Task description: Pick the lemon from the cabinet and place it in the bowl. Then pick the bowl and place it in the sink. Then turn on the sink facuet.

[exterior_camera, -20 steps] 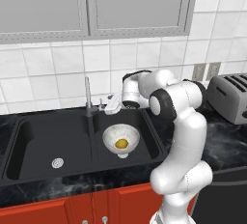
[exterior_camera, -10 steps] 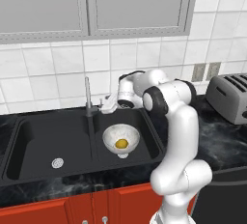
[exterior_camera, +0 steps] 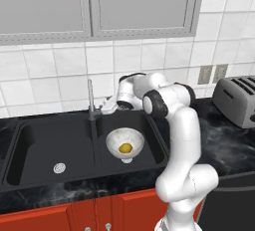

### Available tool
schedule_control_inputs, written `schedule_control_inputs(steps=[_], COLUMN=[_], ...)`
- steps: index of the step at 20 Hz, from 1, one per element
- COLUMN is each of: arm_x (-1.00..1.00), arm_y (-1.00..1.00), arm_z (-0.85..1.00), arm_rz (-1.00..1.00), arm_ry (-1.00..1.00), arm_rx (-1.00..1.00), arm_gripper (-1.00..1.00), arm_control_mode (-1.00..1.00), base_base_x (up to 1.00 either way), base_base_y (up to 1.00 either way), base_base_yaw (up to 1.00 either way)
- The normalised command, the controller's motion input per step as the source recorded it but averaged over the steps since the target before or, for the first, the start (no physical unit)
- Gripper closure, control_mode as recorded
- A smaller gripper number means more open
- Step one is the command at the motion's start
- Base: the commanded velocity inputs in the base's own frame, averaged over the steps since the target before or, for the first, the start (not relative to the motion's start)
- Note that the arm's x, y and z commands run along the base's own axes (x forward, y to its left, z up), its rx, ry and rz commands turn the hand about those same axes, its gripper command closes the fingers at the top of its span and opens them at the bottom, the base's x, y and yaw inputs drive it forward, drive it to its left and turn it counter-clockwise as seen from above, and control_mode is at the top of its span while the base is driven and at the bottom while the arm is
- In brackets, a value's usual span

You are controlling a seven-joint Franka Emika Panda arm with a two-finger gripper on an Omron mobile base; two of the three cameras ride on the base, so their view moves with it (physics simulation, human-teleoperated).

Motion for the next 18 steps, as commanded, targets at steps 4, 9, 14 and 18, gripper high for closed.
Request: schedule_control_inputs(steps=[4,9,14,18], arm_x=[0.24,0.04,0.0,0.0], arm_y=[0.0,-0.01,-0.2,-0.35], arm_z=[-0.24,-0.1,0.03,0.09], arm_rz=[-0.06,-0.08,-0.14,-0.15], arm_ry=[0.05,0.11,0.17,0.18], arm_rx=[0.02,0.04,0.09,0.12], arm_gripper=[-1.0,1.0,1.0,1.0], arm_control_mode=[-1.0,-1.0,-1.0,-1.0], base_base_x=[0.0,0.0,0.0,0.0], base_base_y=[0.0,0.0,0.0,0.0], base_base_yaw=[0.0,0.0,0.0,0.0])
